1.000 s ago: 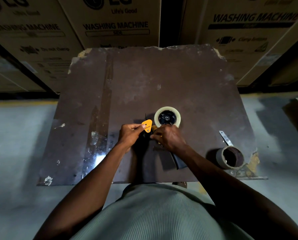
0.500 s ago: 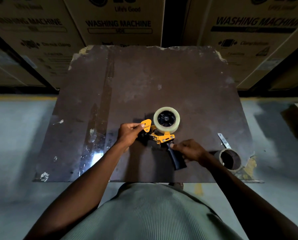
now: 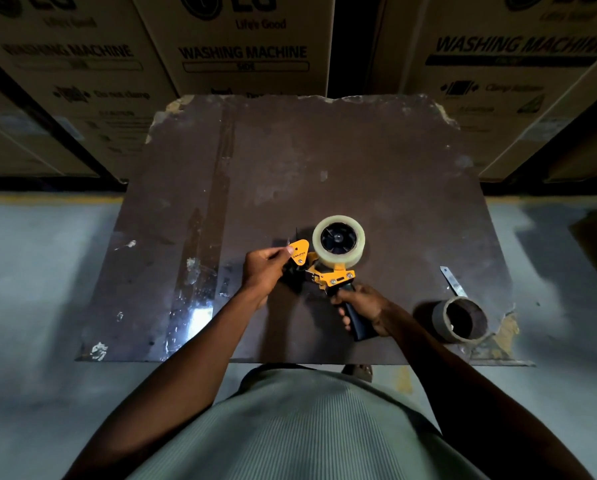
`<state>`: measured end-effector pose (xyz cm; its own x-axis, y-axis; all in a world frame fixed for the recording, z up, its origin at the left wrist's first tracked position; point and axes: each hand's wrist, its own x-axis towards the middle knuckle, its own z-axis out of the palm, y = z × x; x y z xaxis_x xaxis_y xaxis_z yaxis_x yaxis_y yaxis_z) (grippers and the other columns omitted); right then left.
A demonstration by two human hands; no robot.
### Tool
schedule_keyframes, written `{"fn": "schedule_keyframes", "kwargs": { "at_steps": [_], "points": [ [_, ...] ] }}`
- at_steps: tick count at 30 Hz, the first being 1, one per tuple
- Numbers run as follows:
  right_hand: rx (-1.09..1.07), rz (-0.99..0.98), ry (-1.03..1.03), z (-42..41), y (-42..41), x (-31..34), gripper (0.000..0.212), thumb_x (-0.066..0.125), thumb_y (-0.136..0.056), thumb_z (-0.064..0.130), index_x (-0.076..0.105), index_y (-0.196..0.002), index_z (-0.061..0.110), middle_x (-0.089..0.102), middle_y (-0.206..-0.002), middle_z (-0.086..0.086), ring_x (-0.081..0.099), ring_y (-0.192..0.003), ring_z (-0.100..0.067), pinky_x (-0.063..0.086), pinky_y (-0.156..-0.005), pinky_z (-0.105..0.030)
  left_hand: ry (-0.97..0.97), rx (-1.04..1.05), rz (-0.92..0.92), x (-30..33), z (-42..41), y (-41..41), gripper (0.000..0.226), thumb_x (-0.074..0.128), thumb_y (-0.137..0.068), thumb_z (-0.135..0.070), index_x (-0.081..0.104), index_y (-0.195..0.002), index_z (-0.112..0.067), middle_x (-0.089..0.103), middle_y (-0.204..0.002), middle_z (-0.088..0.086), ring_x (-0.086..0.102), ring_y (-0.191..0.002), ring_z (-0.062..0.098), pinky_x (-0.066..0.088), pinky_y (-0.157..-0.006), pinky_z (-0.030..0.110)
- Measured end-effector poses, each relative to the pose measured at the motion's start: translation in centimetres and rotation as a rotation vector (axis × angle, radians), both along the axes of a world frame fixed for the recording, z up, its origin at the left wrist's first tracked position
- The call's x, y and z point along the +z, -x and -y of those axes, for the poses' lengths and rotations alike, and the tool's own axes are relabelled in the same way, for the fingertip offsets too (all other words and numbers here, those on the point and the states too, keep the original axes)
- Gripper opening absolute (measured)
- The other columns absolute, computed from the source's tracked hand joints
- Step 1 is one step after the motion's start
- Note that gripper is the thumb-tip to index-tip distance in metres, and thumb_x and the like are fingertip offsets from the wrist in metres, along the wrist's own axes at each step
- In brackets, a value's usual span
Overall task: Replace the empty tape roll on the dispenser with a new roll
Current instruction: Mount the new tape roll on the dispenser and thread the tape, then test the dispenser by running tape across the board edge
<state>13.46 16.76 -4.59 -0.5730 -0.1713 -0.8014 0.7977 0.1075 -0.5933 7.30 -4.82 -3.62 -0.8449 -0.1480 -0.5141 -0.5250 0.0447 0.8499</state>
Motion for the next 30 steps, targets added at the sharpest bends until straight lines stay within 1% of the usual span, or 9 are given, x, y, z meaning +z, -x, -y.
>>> {"fn": "schedule_keyframes", "kwargs": {
  "at_steps": [2,4,8,10,14,17,25,28,30],
  "points": [
    [-0.027,-0.038,-0.022,-0.1,-0.9,-0.2,0.007,0.062,-0.089,0.012,0.062,-0.086,0.006,0.057,-0.058,-0.007,0.051,-0.045,-0.019,0.046,-0.046,-0.027,-0.086,0.067,0.039,0.1,-0.4,-0.6,0.012,0.073,-0.088,-0.027,0.074,-0.089,-0.016,0.068,-0.075,-0.002,0.060,-0.073,0.010,0.052,-0.076,0.032],
    [-0.062,-0.068,-0.025,-0.1,-1.9,-0.4,0.006,0.062,-0.090,0.010,0.062,-0.089,0.005,0.056,-0.058,-0.008,0.051,-0.044,-0.020,0.046,-0.045,-0.027,-0.196,0.139,0.086,-0.2,-0.7,-1.2,0.014,0.072,-0.089,-0.026,0.069,-0.086,-0.013,0.065,-0.087,0.006,0.059,-0.079,0.014,0.050,-0.079,0.035],
    [-0.084,-0.137,-0.084,-0.2,-4.1,-0.2,0.016,0.059,-0.093,0.007,0.060,-0.077,0.007,0.055,-0.056,-0.009,0.050,-0.042,-0.021,0.044,-0.043,-0.027,-0.374,0.300,0.251,-0.9,-0.9,-2.1,0.044,0.066,-0.093,-0.033,0.061,-0.123,-0.001,0.055,-0.127,0.021,0.056,-0.097,0.022,0.053,-0.086,0.036],
    [-0.073,-0.155,-0.127,-0.3,-5.2,0.0,0.018,0.061,-0.090,0.006,0.060,-0.072,0.008,0.057,-0.055,-0.009,0.051,-0.043,-0.021,0.045,-0.044,-0.029,-0.458,0.317,0.318,-1.1,-0.9,-2.6,0.046,0.063,-0.095,-0.034,0.058,-0.128,-0.002,0.049,-0.142,0.021,0.054,-0.103,0.023,0.050,-0.088,0.034],
    [-0.090,-0.191,-0.228,-0.1,-7.7,0.0,0.013,0.060,-0.086,0.003,0.059,-0.073,0.005,0.057,-0.055,-0.011,0.050,-0.042,-0.022,0.045,-0.046,-0.029,-0.485,0.300,0.388,-0.8,-0.8,-3.8,0.020,0.069,-0.091,-0.025,0.062,-0.099,-0.008,0.057,-0.119,0.015,0.059,-0.085,0.021,0.056,-0.081,0.036],
    [-0.111,-0.218,-0.284,0.1,-9.3,0.2,0.015,0.060,-0.086,0.001,0.059,-0.072,0.005,0.056,-0.055,-0.011,0.049,-0.042,-0.022,0.043,-0.044,-0.028,-0.425,0.304,0.393,-0.8,-0.5,-4.5,0.019,0.073,-0.086,-0.006,0.057,-0.096,-0.002,0.056,-0.093,0.015,0.059,-0.086,0.027,0.057,-0.082,0.042],
    [-0.086,-0.324,-0.382,-1.1,-11.8,1.2,0.016,0.063,-0.089,-0.001,0.054,-0.077,0.006,0.052,-0.057,-0.012,0.045,-0.040,-0.017,0.039,-0.043,-0.027,-0.153,0.107,0.274,-1.1,-0.9,-6.4,0.012,0.065,-0.089,0.001,0.059,-0.084,-0.008,0.062,-0.079,0.012,0.061,-0.069,0.019,0.058,-0.055,0.026],
    [-0.010,-0.441,-0.536,-1.7,-12.8,1.3,0.021,0.071,-0.082,0.021,0.055,-0.070,0.016,0.062,-0.054,-0.006,0.053,-0.042,-0.017,0.046,-0.047,-0.032,-0.034,0.079,0.225,-0.8,-1.6,-6.8,0.018,0.068,-0.088,-0.003,0.057,-0.079,-0.012,0.062,-0.081,0.010,0.060,-0.070,0.017,0.054,-0.062,0.030],
    [0.021,-0.519,-0.590,-1.7,-13.8,1.5,0.024,0.068,-0.080,0.037,0.057,-0.072,0.017,0.067,-0.060,-0.008,0.059,-0.049,-0.022,0.049,-0.050,-0.034,0.065,0.038,0.193,-0.9,-2.1,-6.8,0.005,0.070,-0.087,-0.006,0.065,-0.087,-0.007,0.068,-0.086,0.010,0.065,-0.077,0.021,0.056,-0.065,0.034]
  ]
}}
